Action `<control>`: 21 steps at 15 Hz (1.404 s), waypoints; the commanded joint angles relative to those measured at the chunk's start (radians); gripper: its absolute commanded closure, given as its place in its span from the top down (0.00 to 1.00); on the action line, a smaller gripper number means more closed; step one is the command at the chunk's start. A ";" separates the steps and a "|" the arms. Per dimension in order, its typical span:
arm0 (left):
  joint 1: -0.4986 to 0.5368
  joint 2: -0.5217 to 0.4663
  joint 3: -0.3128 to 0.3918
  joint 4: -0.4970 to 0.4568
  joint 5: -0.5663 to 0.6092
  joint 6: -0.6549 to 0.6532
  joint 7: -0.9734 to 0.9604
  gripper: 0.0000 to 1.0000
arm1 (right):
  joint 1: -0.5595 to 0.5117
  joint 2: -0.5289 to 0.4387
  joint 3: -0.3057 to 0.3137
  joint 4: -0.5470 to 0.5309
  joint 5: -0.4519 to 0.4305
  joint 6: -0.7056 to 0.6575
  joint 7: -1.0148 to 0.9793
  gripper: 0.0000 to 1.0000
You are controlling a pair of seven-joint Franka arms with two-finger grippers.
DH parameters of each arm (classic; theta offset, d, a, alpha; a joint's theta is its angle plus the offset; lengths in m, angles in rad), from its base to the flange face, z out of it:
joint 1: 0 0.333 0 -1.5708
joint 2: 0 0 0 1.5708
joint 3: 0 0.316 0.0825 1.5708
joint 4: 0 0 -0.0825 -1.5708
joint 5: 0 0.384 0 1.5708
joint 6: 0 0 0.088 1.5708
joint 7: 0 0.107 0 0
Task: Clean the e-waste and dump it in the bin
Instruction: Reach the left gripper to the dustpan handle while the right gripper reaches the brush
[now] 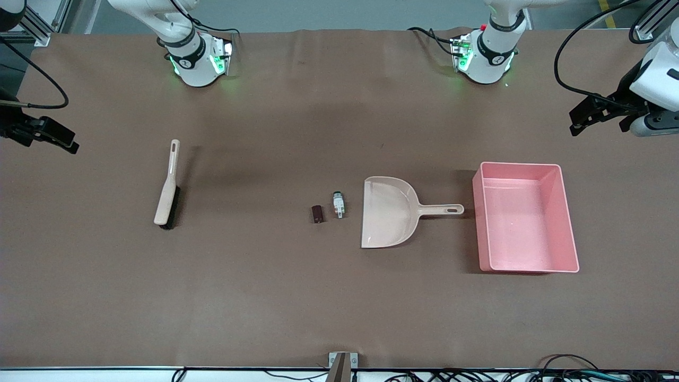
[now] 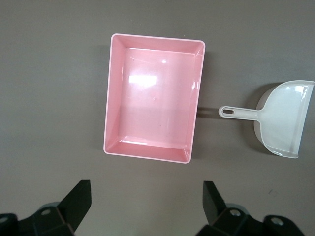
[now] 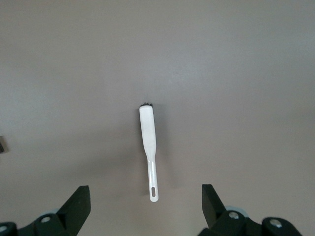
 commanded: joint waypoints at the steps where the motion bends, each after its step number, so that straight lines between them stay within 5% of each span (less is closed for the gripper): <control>1: 0.007 -0.014 0.000 -0.002 -0.013 -0.002 0.016 1.00 | -0.008 -0.010 0.005 -0.013 0.018 0.001 -0.012 1.00; 9: -0.005 0.069 -0.012 0.001 -0.044 0.058 0.158 1.00 | -0.008 -0.013 0.005 -0.007 0.020 0.001 -0.009 1.00; 16: -0.044 0.103 -0.043 -0.176 -0.081 0.272 0.514 0.99 | -0.013 -0.021 0.004 -0.145 0.064 0.073 -0.007 1.00; 21: -0.045 0.219 -0.153 -0.240 -0.079 0.422 0.695 0.97 | -0.027 -0.029 0.004 -0.298 0.064 0.180 0.001 1.00</control>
